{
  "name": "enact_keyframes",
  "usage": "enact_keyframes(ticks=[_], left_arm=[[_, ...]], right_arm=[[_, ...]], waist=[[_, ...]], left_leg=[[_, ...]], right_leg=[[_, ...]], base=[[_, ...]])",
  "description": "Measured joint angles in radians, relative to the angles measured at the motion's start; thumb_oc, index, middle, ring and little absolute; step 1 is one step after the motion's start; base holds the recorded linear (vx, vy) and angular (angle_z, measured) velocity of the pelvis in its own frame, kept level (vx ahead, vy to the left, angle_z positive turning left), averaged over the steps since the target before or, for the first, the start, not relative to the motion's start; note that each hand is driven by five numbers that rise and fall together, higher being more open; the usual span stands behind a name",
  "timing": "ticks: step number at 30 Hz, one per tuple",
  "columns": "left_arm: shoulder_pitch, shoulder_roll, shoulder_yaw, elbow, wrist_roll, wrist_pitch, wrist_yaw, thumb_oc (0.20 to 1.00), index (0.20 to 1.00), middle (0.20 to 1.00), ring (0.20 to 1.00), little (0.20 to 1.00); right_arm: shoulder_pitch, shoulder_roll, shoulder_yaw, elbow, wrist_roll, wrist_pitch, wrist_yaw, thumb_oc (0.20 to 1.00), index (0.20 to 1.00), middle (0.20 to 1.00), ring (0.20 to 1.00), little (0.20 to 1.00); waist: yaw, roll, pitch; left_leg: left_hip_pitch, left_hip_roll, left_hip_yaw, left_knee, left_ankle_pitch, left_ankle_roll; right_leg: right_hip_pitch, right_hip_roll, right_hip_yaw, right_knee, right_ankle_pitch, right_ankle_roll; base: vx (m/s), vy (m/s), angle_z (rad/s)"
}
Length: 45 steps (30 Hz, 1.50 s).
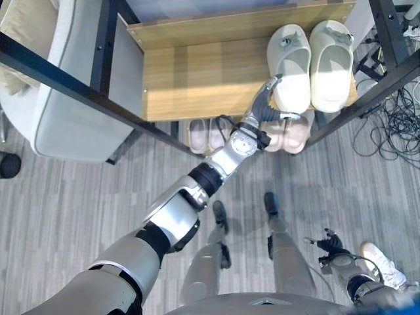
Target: Arrange the slippers neatly on the shoe rack.
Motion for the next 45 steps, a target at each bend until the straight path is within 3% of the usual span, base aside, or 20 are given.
enact_keyframes(ticks=[12,20,23,24,26,28,33,35,36,39,41,42,43,44,45], left_arm=[[-0.031,0.052,-0.022,-0.049,0.045,0.002,0.012,1.000,1.000,1.000,1.000,1.000],[0.017,0.112,0.011,-0.251,0.043,-0.013,0.012,1.000,1.000,1.000,1.000,1.000],[0.141,0.167,0.073,-0.412,0.023,-0.036,0.004,1.000,1.000,1.000,1.000,1.000],[0.225,0.208,0.101,-0.505,0.019,-0.052,-0.003,1.000,1.000,1.000,1.000,1.000],[0.308,0.280,0.129,-0.536,-0.006,-0.051,-0.023,1.000,1.000,1.000,1.000,1.000],[0.411,0.325,0.157,-0.607,-0.012,-0.061,-0.059,1.000,1.000,1.000,1.000,1.000],[0.511,0.389,0.159,-0.691,-0.030,-0.063,-0.140,1.000,1.000,1.000,1.000,1.000],[0.635,0.485,0.202,-0.880,-0.102,-0.093,-0.212,1.000,1.000,1.000,1.000,1.000],[0.793,0.591,0.258,-1.031,-0.170,-0.109,-0.273,1.000,1.000,1.000,1.000,1.000],[1.005,0.708,0.319,-1.149,-0.339,-0.115,-0.363,1.000,1.000,1.000,1.000,1.000],[1.128,0.813,0.261,-1.168,-0.494,-0.087,-0.467,1.000,1.000,1.000,1.000,1.000],[1.128,0.872,0.144,-1.111,-0.542,-0.062,-0.524,1.000,1.000,1.000,1.000,1.000],[1.141,0.884,0.105,-1.065,-0.543,-0.051,-0.562,1.000,1.000,1.000,1.000,1.000],[1.122,0.876,0.045,-0.902,-0.543,-0.074,-0.585,1.000,1.000,1.000,1.000,1.000],[1.104,0.863,0.007,-0.783,-0.542,-0.053,-0.590,1.000,1.000,1.000,1.000,1.000]], right_arm=[[0.002,0.002,0.001,0.001,0.000,0.000,0.006,1.000,1.000,1.000,1.000,1.000],[0.008,0.007,0.001,0.018,0.000,0.002,0.012,1.000,1.000,1.000,1.000,1.000],[0.012,0.007,-0.004,0.016,0.002,0.002,0.012,1.000,1.000,1.000,1.000,1.000],[0.013,0.006,-0.010,0.014,0.003,0.002,0.011,1.000,1.000,1.000,1.000,1.000],[0.009,0.004,-0.029,0.024,0.010,0.003,0.011,1.000,1.000,1.000,1.000,1.000],[0.008,0.002,-0.051,0.025,0.022,0.002,0.009,1.000,1.000,1.000,1.000,1.000],[-0.004,0.004,-0.059,0.022,0.031,-0.002,0.006,1.000,1.000,1.000,1.000,1.000],[-0.003,0.002,-0.080,0.015,0.030,-0.006,0.000,1.000,1.000,1.000,1.000,1.000],[0.010,-0.010,-0.095,0.016,0.028,-0.003,0.000,1.000,1.000,1.000,1.000,1.000],[0.029,-0.025,-0.100,0.014,0.016,0.003,-0.002,1.000,1.000,1.000,1.000,1.000],[0.030,-0.026,-0.090,0.026,-0.004,0.005,0.002,1.000,1.000,1.000,1.000,1.000],[0.024,-0.023,-0.073,0.028,-0.020,0.000,0.009,1.000,1.000,1.000,1.000,1.000],[0.017,-0.020,-0.069,0.029,-0.023,-0.004,0.012,1.000,1.000,1.000,1.000,1.000],[0.012,-0.022,-0.054,0.033,-0.025,-0.008,0.014,1.000,1.000,1.000,1.000,1.000],[0.005,-0.022,-0.051,0.033,-0.026,-0.008,0.015,1.000,1.000,1.000,1.000,1.000]], waist=[[0.003,-0.018,-0.037],[0.029,-0.011,-0.044],[0.045,0.011,-0.046],[0.041,0.027,-0.041],[0.089,0.061,-0.032],[0.101,0.083,-0.021],[0.134,0.088,0.003],[0.121,0.089,0.021],[0.128,0.099,0.033],[0.152,0.115,0.042],[0.165,0.121,0.046],[0.168,0.113,0.052],[0.163,0.103,0.059],[0.159,0.102,0.060],[0.149,0.101,0.060]], left_leg=[[0.013,-0.001,-0.002,0.000,0.004,0.004],[0.018,-0.001,-0.022,0.000,0.003,0.003],[0.006,-0.001,-0.026,-0.001,0.004,0.002],[0.003,0.000,-0.026,0.000,0.007,-0.002],[0.004,0.001,-0.032,0.000,0.008,-0.002],[0.006,0.001,-0.037,0.000,0.008,-0.003],[0.006,0.001,-0.048,0.000,0.011,-0.007],[0.010,0.000,-0.045,0.000,0.010,-0.007],[0.014,0.000,-0.046,0.000,0.010,-0.008],[0.021,0.001,-0.048,0.000,0.009,-0.009],[0.027,0.000,-0.050,0.000,0.007,-0.011],[0.032,0.000,-0.052,-0.001,0.004,-0.007],[0.030,0.000,-0.053,-0.001,0.003,-0.007],[0.030,0.000,-0.053,-0.001,0.003,-0.007],[0.029,-0.001,-0.055,-0.001,0.004,-0.008]], right_leg=[[0.014,-0.001,-0.002,0.003,-0.001,0.001],[0.024,-0.002,-0.017,0.003,-0.001,0.000],[0.016,-0.003,-0.021,0.001,0.001,-0.003],[0.016,-0.001,-0.022,-0.005,0.004,-0.006],[0.022,-0.001,-0.029,-0.009,0.005,-0.006],[0.028,-0.001,-0.032,-0.015,0.005,-0.006],[0.035,-0.003,-0.045,-0.016,0.005,-0.006],[0.037,-0.003,-0.041,-0.018,0.005,-0.006],[0.042,-0.003,-0.041,-0.020,0.004,-0.006],[0.049,-0.003,-0.044,-0.019,0.002,-0.005],[0.046,-0.003,-0.044,-0.008,-0.004,-0.004],[0.042,-0.004,-0.043,0.005,-0.010,-0.005],[0.037,-0.002,-0.041,0.007,-0.010,-0.005],[0.029,-0.003,-0.040,0.017,-0.010,-0.005],[0.028,-0.003,-0.039,0.023,-0.011,-0.006]], base=[[0.00,0.000,0.00],[-0.01,-0.005,0.04],[0.00,0.000,0.00],[0.01,0.017,0.05],[0.01,0.020,0.05],[0.01,0.006,0.06],[0.00,0.016,0.06],[0.00,0.007,-0.02],[-0.01,0.031,0.01],[0.00,0.008,0.01],[0.00,0.000,0.00],[0.00,0.000,0.00],[0.00,0.007,-0.10],[-0.01,0.000,-0.10],[-0.01,0.000,-0.08]])
